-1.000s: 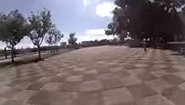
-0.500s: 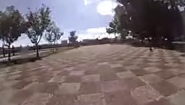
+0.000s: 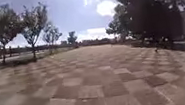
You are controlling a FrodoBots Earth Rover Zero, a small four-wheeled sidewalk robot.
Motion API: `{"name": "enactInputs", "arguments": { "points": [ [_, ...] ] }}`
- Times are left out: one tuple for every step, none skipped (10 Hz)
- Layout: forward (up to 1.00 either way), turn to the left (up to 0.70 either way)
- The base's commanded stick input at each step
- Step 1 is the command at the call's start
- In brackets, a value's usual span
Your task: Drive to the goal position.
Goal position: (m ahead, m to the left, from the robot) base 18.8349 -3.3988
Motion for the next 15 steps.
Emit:
{"name": "enactInputs", "arguments": {
  "points": [
    [1.0, 0.0],
    [1.0, 0.0],
    [1.0, 0.0],
    [1.0, 0.0],
    [1.0, 0.0],
    [1.0, 0.0],
    [1.0, 0.0],
    [1.0, 0.0],
    [1.0, 0.0],
    [1.0, 0.0],
    [1.0, 0.0],
    [1.0, 0.0],
    [1.0, 0.0],
    [1.0, 0.0],
    [1.0, 0.0]
  ]
}}
